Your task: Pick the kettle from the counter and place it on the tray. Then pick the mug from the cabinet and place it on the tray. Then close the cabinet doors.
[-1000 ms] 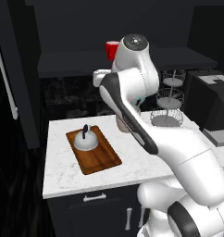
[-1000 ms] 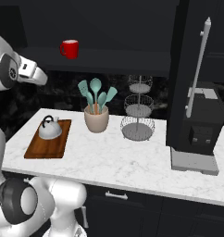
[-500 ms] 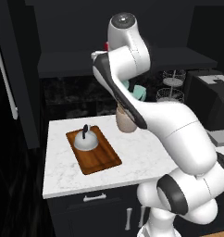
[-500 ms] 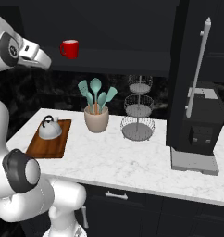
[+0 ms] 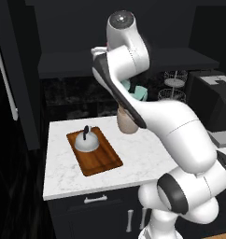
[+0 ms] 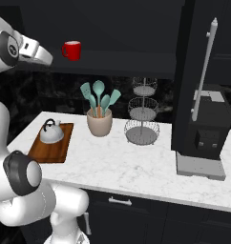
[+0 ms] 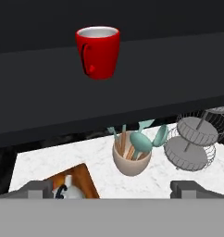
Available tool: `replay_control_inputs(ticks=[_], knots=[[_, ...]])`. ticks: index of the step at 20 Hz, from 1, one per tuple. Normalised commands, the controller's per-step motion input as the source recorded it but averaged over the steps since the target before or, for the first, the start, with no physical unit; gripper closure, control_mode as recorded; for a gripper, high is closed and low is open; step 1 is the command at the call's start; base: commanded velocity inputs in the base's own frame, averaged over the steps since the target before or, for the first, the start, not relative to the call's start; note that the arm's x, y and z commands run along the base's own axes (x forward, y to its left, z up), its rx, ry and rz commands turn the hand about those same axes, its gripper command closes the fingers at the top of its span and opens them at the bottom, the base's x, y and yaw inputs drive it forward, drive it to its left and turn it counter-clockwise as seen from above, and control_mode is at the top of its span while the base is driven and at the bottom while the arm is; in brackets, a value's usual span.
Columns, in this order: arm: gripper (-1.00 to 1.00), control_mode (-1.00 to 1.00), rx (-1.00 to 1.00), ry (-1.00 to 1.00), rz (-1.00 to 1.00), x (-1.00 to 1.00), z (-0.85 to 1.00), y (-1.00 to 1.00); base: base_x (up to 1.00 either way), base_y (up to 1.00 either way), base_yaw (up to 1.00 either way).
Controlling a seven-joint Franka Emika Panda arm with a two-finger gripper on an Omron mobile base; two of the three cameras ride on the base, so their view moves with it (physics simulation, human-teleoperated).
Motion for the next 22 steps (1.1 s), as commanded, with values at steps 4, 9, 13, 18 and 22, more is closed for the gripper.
replay_control_inputs(ticks=[4,9,13,18,22], knots=[[-1.00,-1.00,0.00,-0.28,-0.04,0.35,-0.02,0.00,0.00,0.00,0.00],[-1.00,-1.00,0.00,-0.08,-0.09,0.48,0.00,-0.07,0.00,0.00,0.00],[-1.00,-1.00,0.00,0.06,-0.12,0.34,0.07,0.00,0.00,0.00,0.00],[-1.00,-1.00,0.00,0.10,-0.11,0.35,0.10,0.00,0.00,0.00,0.00],[-1.00,-1.00,0.00,0.08,-0.10,0.30,0.05,0.00,0.00,0.00,0.00]])
